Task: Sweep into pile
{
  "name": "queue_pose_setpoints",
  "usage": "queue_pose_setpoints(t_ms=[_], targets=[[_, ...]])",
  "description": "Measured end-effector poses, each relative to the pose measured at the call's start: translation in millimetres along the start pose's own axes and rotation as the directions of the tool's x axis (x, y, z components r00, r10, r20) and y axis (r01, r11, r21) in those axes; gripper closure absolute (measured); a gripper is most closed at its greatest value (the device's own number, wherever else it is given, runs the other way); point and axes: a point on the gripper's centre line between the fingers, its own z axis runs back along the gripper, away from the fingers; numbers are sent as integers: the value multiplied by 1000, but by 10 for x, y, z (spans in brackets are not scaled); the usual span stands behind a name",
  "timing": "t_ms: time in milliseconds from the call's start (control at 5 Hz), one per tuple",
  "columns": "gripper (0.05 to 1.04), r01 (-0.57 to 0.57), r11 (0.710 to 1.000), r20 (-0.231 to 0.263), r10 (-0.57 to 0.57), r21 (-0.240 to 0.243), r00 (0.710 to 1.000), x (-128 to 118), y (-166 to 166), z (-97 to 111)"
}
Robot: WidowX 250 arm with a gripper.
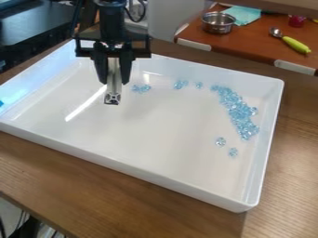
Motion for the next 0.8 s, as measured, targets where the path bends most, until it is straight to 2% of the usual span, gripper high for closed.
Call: queue_pose_setpoints(t_ms=[200,400,600,800], targets=[[708,1,998,-21,0,68,1000,157,26,-94],[708,11,991,-68,-1,137,998,224,73,-227],[708,40,984,-100,-23,173,995,195,41,-334],[708,72,980,-100,-54,186,993,157,-55,-354]])
